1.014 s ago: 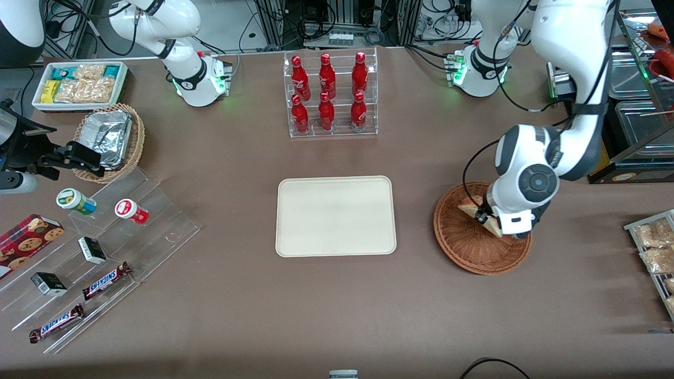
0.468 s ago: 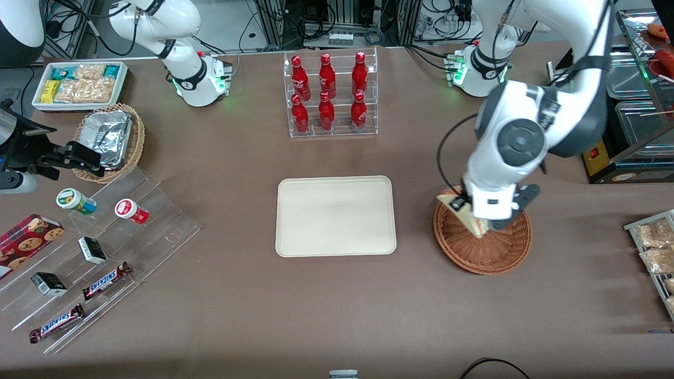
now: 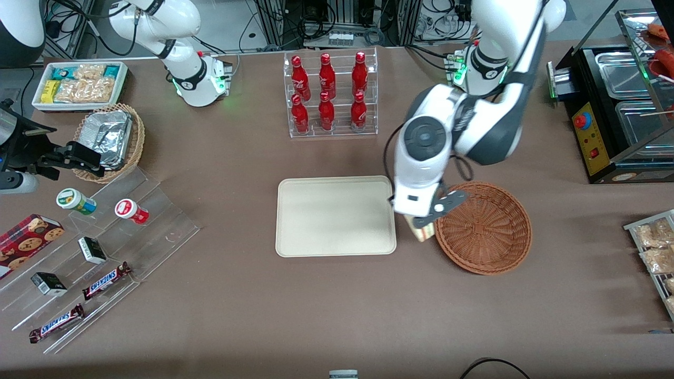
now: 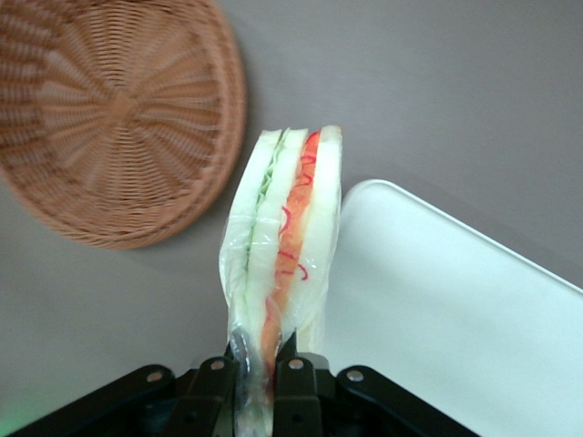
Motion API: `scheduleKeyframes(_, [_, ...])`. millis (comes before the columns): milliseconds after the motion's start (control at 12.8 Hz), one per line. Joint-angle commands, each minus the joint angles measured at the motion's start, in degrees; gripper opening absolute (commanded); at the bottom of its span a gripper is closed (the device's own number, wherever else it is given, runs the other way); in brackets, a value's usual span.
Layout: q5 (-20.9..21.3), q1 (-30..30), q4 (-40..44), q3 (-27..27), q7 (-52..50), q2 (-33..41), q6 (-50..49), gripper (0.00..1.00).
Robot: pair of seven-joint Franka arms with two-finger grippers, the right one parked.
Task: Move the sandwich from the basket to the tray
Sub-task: 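Lift the sandwich and carry it over the white tray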
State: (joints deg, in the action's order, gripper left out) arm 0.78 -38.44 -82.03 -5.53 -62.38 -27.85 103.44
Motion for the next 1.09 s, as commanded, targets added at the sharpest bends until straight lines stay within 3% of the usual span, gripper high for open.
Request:
scheduleKeyframes(0, [-1.91,-2.34,7.76,-0.8,0.06,-7.64,3.58,0.0])
scheduleKeyframes(312, [-2.1,-3.49,7.85,1.64,2.5,-11.43,9.85,0.0])
scheduleKeyframes(1014, [-1.84,-4.1,7.5,6.32,8.85,-15.65,9.24,0.0])
